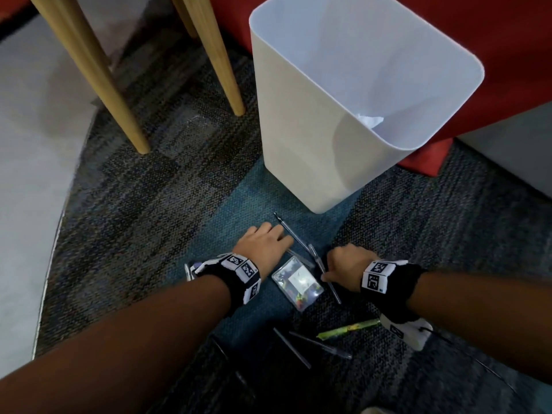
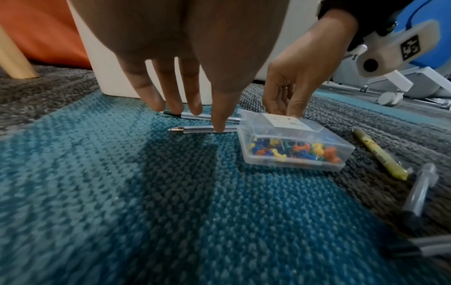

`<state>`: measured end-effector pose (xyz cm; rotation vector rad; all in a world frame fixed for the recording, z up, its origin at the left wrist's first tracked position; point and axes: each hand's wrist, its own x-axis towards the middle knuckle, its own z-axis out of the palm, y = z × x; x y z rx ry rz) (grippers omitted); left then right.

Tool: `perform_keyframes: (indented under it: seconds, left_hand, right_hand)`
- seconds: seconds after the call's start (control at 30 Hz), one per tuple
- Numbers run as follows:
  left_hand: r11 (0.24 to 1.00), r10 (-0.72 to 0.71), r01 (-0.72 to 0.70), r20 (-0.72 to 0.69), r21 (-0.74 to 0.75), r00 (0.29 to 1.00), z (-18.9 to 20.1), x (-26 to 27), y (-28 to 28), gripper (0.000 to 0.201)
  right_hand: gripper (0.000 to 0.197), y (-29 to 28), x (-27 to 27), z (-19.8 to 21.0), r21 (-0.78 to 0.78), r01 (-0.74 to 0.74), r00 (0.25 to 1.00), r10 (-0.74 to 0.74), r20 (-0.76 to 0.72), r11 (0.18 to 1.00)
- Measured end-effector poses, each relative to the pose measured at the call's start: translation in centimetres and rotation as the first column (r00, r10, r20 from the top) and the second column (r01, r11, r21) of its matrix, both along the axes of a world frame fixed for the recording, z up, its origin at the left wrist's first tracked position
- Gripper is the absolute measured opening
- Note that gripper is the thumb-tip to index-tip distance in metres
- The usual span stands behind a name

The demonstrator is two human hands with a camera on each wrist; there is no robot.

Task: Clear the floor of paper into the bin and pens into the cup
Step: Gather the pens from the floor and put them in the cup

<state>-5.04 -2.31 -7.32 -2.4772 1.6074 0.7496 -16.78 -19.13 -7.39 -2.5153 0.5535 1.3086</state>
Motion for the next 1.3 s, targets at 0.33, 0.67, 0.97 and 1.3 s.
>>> perform_keyframes:
  seconds: [0.33, 0.67, 0.97, 1.3]
  left_hand:
    - [0.998, -0.029, 0.028, 0.005, 0.056, 1.000, -1.9, 0.0, 0.0, 0.038]
    - [0.969, 0.199, -0.152, -0.251, 0.195, 0.947, -0.5, 5.8, 2.2, 0.021]
    - [0.949, 0.301, -0.314, -0.352, 0.021, 0.886, 4.0, 10.3, 4.2, 0.018]
    - [0.783, 0.201, -0.287, -0.213, -0.552, 0.956, 16.2, 14.9, 2.9, 0.014]
  right_hand:
    - [0.028, 0.1, 0.1, 0.9, 0.020, 0.042, 0.978, -0.045, 0.202, 0.999]
    - [0.023, -0.2, 7.0, 0.6, 0.103, 0.132, 0.916, -0.161, 0.367, 0.986]
    - [0.016, 2.4, 6.3, -1.1, -0.056, 0.009, 0.969, 0.005, 0.248, 0.998]
    - [0.017, 6.7, 10.6, 8.2, 0.430, 0.178, 0.603, -0.443, 0.663, 0.885]
